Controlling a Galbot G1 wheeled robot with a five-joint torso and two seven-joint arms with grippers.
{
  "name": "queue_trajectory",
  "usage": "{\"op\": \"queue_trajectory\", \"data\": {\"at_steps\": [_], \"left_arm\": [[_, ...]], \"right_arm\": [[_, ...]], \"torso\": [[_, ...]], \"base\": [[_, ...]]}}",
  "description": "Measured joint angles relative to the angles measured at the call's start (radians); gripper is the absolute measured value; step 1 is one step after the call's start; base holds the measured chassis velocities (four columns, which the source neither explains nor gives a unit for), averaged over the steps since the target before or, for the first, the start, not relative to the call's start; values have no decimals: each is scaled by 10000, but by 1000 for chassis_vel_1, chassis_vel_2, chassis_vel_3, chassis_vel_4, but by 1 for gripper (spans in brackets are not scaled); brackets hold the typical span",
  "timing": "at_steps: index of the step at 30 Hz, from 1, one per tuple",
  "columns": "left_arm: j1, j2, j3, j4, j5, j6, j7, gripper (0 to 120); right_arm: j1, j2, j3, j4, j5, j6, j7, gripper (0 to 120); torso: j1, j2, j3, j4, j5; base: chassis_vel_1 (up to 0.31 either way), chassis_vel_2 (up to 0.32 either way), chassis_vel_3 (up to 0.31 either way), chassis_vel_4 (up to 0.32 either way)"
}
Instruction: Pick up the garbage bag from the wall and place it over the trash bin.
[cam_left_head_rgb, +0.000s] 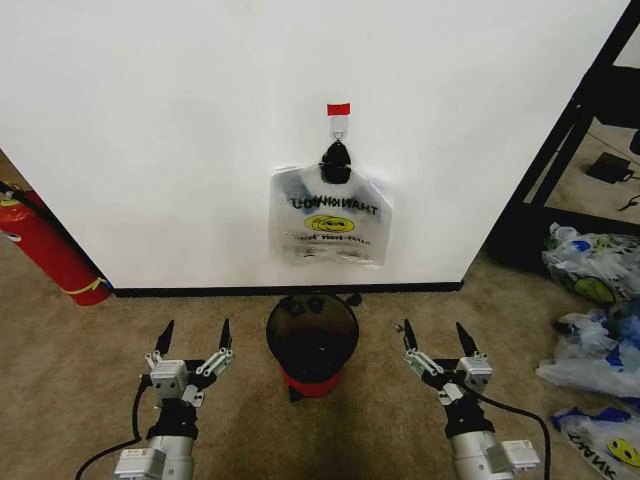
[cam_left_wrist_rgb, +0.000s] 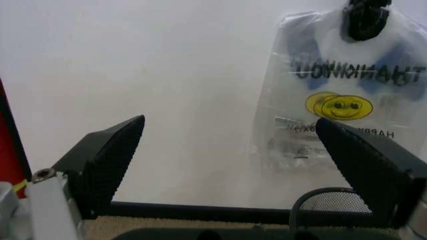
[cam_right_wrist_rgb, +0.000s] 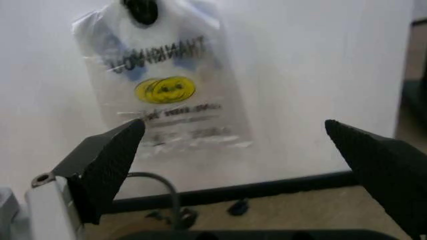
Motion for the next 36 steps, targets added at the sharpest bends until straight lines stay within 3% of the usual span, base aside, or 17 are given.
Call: {"op": "queue_trajectory", "data": {"at_steps": [8,11,14,18,21,26,27,36], "left_arm": [[-195,15,94,72,194,90,13,100],[-67,109,94,184,463,62,10,100],[30,27,88,188,811,10,-39,100],[153,-239,143,9,1016,4,-49,100],[247,-509,178,-106,1192,4,-67,100],[414,-560,137,-254,1255,-10,-84,100],[494,-555,41,-283,1356,-49,-152,100],[427,-804,46,-110,1502,-111,-231,100]], "right_arm": [[1729,-1034,-172,-1120,3352,-829,-1616,100],[3415,-1626,-228,-2306,5747,-2115,-3113,100],[4884,-1741,-535,-3276,7213,-2856,-3484,100],[6466,-1679,-993,-4329,7769,-3073,-3629,100],[7865,-1479,-1574,-5516,7556,-3086,-3941,100],[8982,-1206,-1850,-6440,7289,-3037,-4068,100],[9783,-991,-1954,-7029,7383,-3008,-3977,100],[11061,-727,-1817,-8199,7452,-2889,-4014,100]], "torso": [[0,-2,0,-4,-1],[0,-2,1,1,1],[0,-2,1,0,1],[1,-2,1,5,0],[1,-2,2,0,0],[1,-3,2,2,0],[2,-2,2,2,-1],[1,-2,0,-1,-1]], "base": [[0,0,0,0],[0,0,0,0],[0,0,0,0],[0,0,0,0],[0,0,0,0],[0,0,0,0],[0,0,0,0],[0,0,0,0]]}}
